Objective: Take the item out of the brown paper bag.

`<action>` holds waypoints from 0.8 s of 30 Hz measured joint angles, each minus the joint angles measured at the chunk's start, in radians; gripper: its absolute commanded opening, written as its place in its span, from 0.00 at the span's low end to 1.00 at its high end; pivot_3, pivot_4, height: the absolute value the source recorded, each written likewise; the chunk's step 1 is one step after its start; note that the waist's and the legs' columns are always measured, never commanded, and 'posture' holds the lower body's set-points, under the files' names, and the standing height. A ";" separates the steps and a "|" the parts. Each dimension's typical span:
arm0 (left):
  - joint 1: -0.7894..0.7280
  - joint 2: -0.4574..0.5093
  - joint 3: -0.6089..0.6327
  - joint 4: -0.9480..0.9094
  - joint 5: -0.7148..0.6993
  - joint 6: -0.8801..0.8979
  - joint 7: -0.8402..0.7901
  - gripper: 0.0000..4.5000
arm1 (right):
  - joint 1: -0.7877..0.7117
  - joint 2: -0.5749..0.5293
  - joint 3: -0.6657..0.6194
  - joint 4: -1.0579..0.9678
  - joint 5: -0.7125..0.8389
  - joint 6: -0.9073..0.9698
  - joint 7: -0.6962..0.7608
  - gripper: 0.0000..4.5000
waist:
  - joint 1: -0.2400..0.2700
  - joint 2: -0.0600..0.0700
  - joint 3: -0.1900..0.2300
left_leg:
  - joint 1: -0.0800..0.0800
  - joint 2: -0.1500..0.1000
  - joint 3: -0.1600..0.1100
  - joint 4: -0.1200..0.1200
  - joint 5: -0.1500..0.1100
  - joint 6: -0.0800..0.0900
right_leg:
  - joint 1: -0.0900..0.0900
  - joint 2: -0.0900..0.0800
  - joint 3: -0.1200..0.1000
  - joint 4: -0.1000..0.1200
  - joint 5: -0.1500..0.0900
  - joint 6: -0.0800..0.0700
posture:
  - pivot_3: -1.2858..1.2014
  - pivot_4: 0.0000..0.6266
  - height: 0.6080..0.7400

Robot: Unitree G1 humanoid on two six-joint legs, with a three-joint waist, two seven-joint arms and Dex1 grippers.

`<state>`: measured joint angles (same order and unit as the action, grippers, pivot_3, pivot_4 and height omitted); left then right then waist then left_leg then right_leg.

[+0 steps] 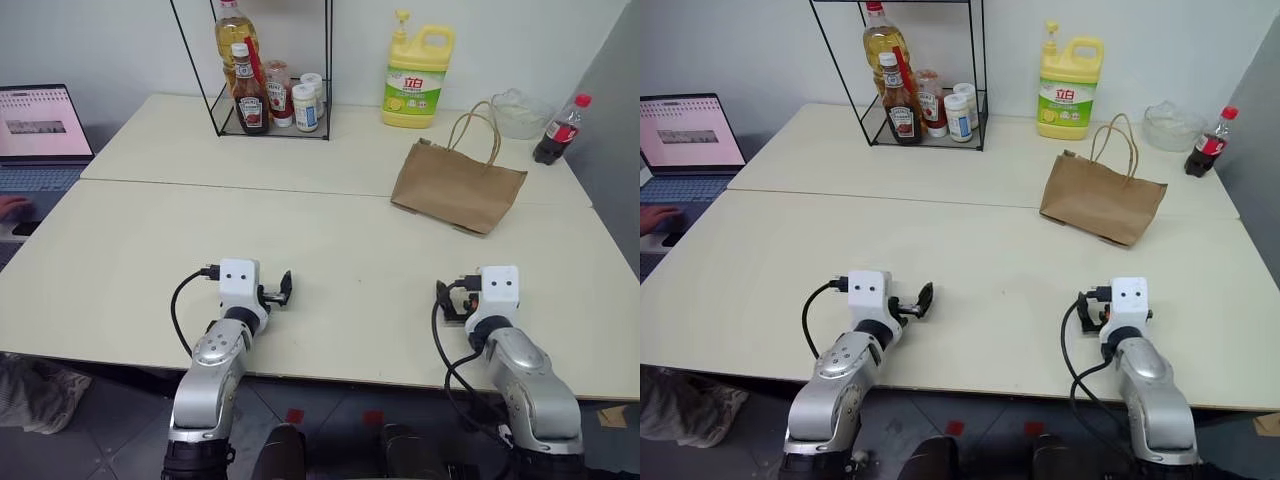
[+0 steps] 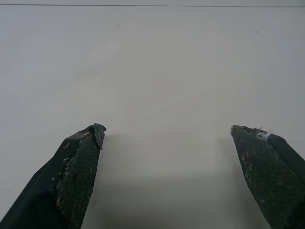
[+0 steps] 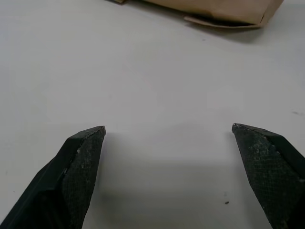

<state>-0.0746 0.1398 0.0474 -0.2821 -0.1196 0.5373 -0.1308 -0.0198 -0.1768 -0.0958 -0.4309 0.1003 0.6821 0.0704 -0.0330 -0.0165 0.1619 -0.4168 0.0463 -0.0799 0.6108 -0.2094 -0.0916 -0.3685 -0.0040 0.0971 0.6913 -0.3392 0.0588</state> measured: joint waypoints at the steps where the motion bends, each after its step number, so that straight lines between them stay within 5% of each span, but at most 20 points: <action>1: 0.000 0.001 0.000 0.002 -0.001 0.000 -0.005 1.00 | 0.000 -0.004 -0.001 -0.004 0.000 0.000 0.002 0.99 | 0.000 0.000 0.000 | 0.000 0.000 0.000 0.000 0.000 0.000 | 0.000 0.000 0.000 0.000 0.000 0.000 | 0.52 0.24 1.00; 17: -0.003 0.042 0.020 0.006 -0.037 -0.002 -0.065 1.00 | 0.004 -0.004 0.010 -0.017 0.000 0.000 0.013 0.99 | 0.000 0.000 0.000 | 0.000 0.000 0.000 0.000 0.000 0.000 | 0.000 0.000 0.000 0.000 0.000 0.000 | 0.52 0.24 1.00; 24: -0.050 0.224 0.023 -0.004 -0.090 0.004 -0.247 1.00 | -0.024 -0.114 0.013 -0.017 0.037 0.002 0.131 0.99 | -0.001 0.000 0.001 | 0.000 0.000 0.000 0.000 0.000 0.000 | 0.000 0.000 0.000 0.000 0.000 0.000 | 0.52 0.24 1.00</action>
<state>-0.1250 0.3638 0.0700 -0.2865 -0.2100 0.5414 -0.3777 -0.0436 -0.2911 -0.0829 -0.4482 0.1376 0.6840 0.2018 -0.0336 -0.0168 0.1627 -0.4166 0.0464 -0.0799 0.6103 -0.2093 -0.0915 -0.3686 -0.0039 0.0969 0.6911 -0.3392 0.0588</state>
